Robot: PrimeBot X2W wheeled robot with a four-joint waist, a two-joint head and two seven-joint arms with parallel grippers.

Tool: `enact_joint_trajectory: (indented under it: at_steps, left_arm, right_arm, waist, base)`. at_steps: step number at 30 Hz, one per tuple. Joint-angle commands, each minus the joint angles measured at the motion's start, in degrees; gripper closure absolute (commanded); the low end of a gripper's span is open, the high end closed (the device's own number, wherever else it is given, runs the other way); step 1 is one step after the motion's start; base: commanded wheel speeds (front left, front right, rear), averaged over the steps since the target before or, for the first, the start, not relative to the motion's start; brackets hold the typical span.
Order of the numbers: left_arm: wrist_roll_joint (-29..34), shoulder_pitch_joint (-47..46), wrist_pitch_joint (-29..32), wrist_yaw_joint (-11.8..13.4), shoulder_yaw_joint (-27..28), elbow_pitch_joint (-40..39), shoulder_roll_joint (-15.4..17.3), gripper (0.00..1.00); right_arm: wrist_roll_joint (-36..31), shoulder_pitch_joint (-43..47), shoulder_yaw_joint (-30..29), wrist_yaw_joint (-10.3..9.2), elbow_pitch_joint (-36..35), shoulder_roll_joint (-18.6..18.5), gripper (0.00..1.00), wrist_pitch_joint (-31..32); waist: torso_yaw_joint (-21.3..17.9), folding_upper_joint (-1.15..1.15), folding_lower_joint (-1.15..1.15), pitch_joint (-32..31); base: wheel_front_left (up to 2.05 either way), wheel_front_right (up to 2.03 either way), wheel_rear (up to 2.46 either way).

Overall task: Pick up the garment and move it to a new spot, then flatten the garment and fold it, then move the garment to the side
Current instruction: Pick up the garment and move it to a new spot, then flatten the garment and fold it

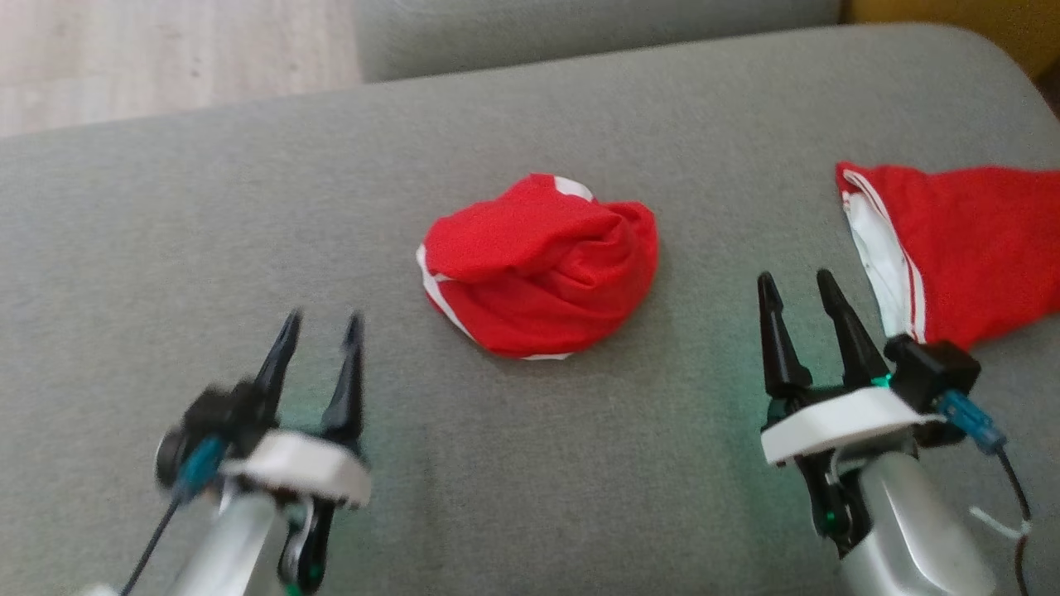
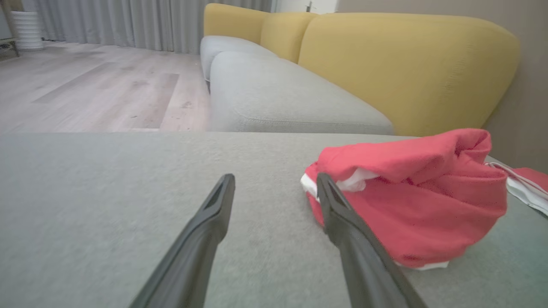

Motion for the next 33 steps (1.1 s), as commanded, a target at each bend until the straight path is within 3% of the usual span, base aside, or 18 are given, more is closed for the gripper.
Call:
enact_joint_trajectory:
  at_steps: [1, 8, 14, 17, 25, 33]
  left_arm:
    - [0.74, -0.46, -0.28, 0.78, 3.97, -2.36, 0.31, 0.00]
    - [6.65, 12.70, -0.29, 1.19, 12.65, -8.13, -3.23, 0.00]
    - [10.85, 20.17, -0.29, -1.18, 17.58, -11.22, -6.61, 0.00]
    - [11.86, 20.75, -0.29, -2.16, 18.13, -11.48, -7.35, 0.00]
    - [13.55, 19.07, -0.29, -4.80, 17.72, -10.52, -8.62, 0.00]
    - [11.41, 17.55, -0.29, -5.29, 16.03, -9.80, -8.75, 0.00]
  right_arm:
    - [0.36, 0.01, 0.76, -0.04, -1.59, 0.09, 0.00, -0.78]
    - [0.27, 3.41, -0.21, -0.04, -1.02, 0.09, 0.00, -0.78]
    - [-0.05, 5.20, 0.76, -0.04, -0.18, 0.09, 0.00, -0.78]
    - [-0.34, 5.08, 2.52, -0.04, -0.10, 0.09, 0.00, -0.78]
    - [-0.21, 0.12, 16.59, -0.04, 6.36, 0.09, 0.00, 1.07]
    - [-5.03, -6.70, 16.24, -0.04, 15.42, 0.09, 0.00, 2.90]
  waist:
    - [1.77, 0.00, 0.01, -1.74]
    - [4.93, 0.00, 0.01, -5.81]
    - [5.94, 0.00, 0.01, -6.43]
    - [6.50, 0.00, 0.01, -5.98]
    - [10.91, 0.00, 0.01, -3.40]
    - [15.98, 0.00, 0.01, -0.43]
  base:
    - [0.00, 0.00, 0.00]
    - [0.00, 0.00, 0.00]
    - [0.00, 0.00, 0.00]
    - [0.00, 0.00, 0.00]
    - [0.00, 0.00, 0.00]
    - [0.00, 0.00, 0.00]
